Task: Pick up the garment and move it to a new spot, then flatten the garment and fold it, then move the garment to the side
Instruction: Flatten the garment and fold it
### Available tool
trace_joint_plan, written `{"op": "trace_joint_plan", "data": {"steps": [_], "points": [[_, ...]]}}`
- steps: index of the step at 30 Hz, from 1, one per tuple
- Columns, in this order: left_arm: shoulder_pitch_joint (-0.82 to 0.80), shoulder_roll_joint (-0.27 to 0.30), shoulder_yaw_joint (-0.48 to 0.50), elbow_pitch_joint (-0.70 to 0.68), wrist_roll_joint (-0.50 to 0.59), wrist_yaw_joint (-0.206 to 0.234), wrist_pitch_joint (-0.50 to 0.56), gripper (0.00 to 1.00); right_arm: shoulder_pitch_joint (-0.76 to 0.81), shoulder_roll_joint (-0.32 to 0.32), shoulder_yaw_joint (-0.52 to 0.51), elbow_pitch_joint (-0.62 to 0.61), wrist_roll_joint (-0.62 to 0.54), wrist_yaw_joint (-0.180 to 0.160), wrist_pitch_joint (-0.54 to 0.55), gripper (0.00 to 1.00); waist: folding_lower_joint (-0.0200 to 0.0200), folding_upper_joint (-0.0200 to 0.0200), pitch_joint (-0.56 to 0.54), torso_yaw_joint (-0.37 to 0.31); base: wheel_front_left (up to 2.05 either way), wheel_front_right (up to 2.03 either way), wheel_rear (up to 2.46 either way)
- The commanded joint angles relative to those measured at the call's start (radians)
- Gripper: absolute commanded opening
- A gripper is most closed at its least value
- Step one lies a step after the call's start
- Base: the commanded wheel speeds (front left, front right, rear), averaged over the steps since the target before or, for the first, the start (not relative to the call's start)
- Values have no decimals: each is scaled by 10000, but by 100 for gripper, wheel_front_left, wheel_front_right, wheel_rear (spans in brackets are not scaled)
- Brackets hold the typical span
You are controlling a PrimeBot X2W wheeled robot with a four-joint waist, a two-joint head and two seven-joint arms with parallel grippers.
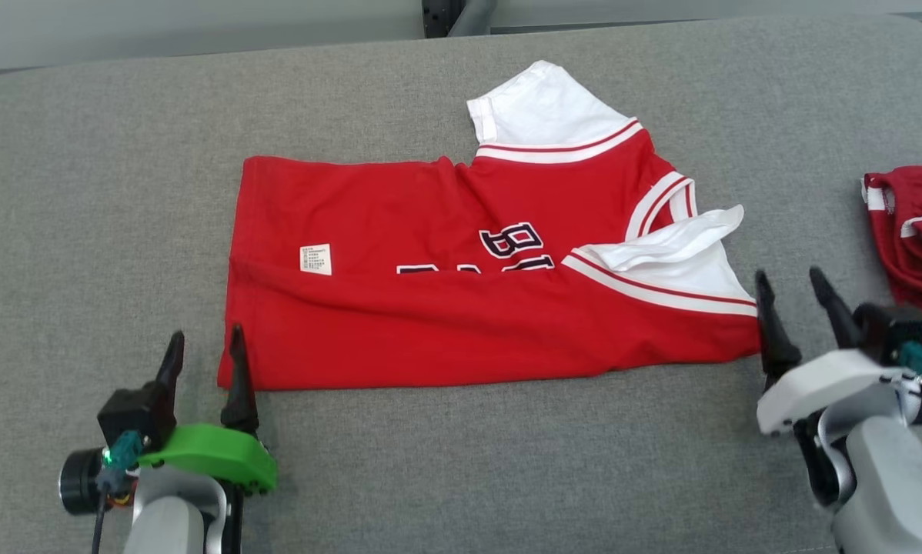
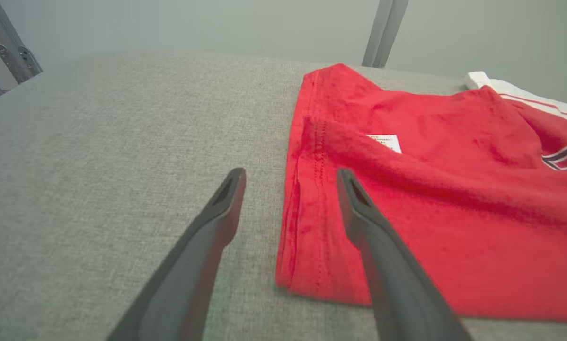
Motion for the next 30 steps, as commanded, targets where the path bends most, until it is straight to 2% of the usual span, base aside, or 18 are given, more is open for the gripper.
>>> {"op": "trace_joint_plan", "data": {"steps": [1,7,13,14,15,16,30], "points": [[321,43,-81,-73,-65,73,-1,100,348,43,133,-54,105,-16,-25,100,0,21,-161,-52,0,0,0],[917,43,-113,-296,-289,246,-1,100,954,95,418,61,567,-17,-25,100,0,21,-214,-72,0,0,0],[775,47,-289,-213,-264,217,-1,100,709,246,679,735,779,-16,-26,100,0,21,-140,109,0,0,0],[726,47,-310,-202,-251,210,-1,100,650,276,814,947,781,-16,-26,95,0,21,-129,147,0,0,0],[687,46,-328,-186,-240,199,-1,100,561,286,891,1113,820,-16,-24,27,0,21,-117,178,0,0,0],[642,46,-348,-190,-233,181,-1,100,468,265,902,1196,870,-16,-12,0,0,21,-101,204,0,0,0],[97,45,-314,226,-436,-149,1,100,210,34,948,695,1090,-17,-13,0,0,21,217,39,0,0,0]]}}
